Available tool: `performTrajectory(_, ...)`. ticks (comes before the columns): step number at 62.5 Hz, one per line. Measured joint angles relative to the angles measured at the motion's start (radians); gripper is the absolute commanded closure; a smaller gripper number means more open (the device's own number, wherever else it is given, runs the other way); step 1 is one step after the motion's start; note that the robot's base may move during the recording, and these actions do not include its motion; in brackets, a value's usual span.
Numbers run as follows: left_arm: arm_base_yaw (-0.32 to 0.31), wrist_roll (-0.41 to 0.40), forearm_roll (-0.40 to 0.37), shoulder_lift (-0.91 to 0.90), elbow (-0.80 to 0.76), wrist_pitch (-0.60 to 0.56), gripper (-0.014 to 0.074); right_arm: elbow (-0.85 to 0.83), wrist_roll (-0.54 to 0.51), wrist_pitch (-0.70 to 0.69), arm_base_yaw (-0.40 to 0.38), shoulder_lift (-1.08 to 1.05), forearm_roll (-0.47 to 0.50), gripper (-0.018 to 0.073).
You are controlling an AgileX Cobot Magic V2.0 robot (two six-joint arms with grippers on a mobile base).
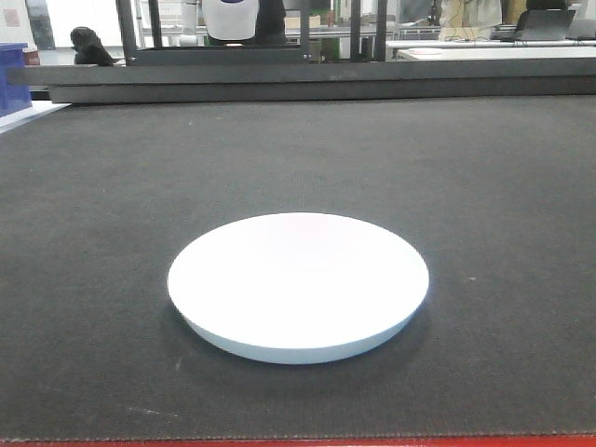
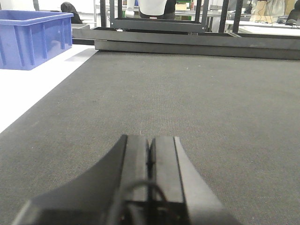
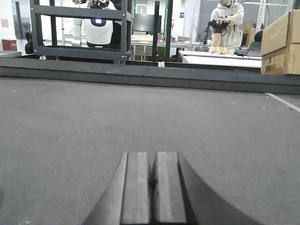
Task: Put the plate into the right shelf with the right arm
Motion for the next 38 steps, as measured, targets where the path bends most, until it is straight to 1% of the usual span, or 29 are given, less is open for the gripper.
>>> performTrajectory(28, 0.0, 0.0, 0.0, 0.0, 0.0, 0.0, 0.0724, 0.0, 0.0, -0.005, 0.0, 0.0, -0.002, 0.0505)
performTrajectory(33, 0.0, 0.0, 0.0, 0.0, 0.0, 0.0, 0.0724, 0.0, -0.002, -0.054, 0.0, 0.0, -0.004, 0.0505)
performTrajectory(38, 0.0, 0.0, 0.0, 0.0, 0.0, 0.0, 0.0724, 0.002, -0.002, -0.163, 0.0, 0.0, -0.006, 0.0505)
